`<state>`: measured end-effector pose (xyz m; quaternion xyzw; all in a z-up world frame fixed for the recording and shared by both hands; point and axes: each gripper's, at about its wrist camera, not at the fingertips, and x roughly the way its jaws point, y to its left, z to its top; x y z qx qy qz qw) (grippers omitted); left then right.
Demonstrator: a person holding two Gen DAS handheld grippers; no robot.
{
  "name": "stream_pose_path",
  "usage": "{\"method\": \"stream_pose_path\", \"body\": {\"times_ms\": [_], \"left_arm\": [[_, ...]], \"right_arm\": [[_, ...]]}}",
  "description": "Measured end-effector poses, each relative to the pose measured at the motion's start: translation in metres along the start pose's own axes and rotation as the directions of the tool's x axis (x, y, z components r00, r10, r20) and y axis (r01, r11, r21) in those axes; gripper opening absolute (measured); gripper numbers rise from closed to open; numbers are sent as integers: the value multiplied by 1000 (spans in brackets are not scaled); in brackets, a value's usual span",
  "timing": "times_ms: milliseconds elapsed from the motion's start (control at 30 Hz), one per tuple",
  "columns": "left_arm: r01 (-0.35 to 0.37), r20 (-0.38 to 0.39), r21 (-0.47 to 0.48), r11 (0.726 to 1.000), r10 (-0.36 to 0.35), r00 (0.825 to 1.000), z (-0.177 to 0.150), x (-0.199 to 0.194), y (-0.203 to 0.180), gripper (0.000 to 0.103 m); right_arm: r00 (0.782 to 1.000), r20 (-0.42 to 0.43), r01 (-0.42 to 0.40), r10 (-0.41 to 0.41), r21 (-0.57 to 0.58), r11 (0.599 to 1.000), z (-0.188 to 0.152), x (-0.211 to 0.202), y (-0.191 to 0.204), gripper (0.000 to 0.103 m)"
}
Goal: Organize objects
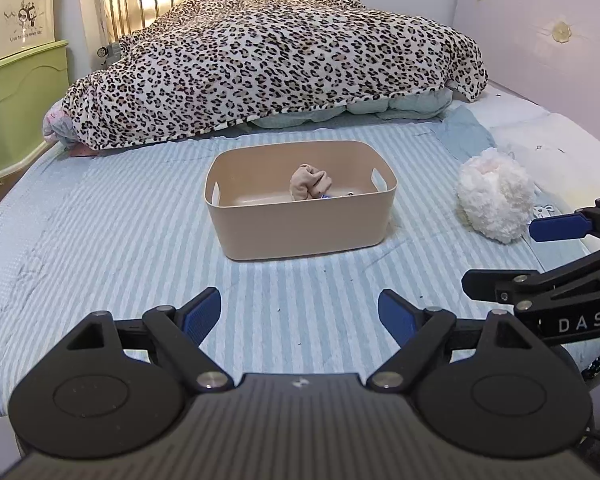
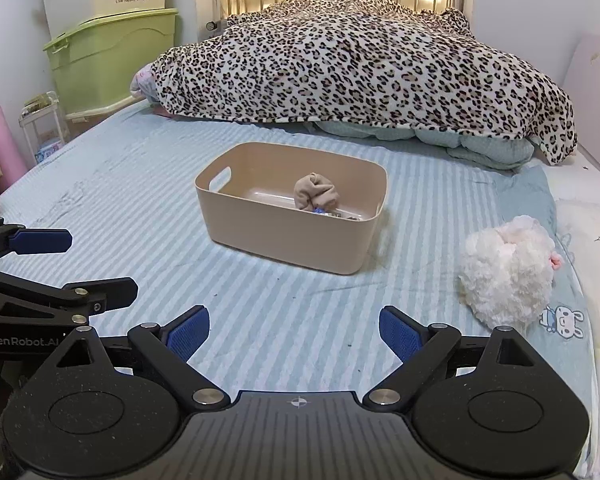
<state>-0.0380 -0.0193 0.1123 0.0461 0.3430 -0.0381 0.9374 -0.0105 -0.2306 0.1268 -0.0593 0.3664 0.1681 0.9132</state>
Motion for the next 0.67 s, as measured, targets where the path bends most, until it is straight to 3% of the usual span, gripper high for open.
{"method": "stream_pose_path", "body": {"times_ms": [667], "left_arm": [[5, -8, -25, 1000, -5, 1000, -2, 0, 3, 86]], "right_arm": [[1000, -7, 9, -9, 6, 1000, -3, 0, 0, 93]]}}
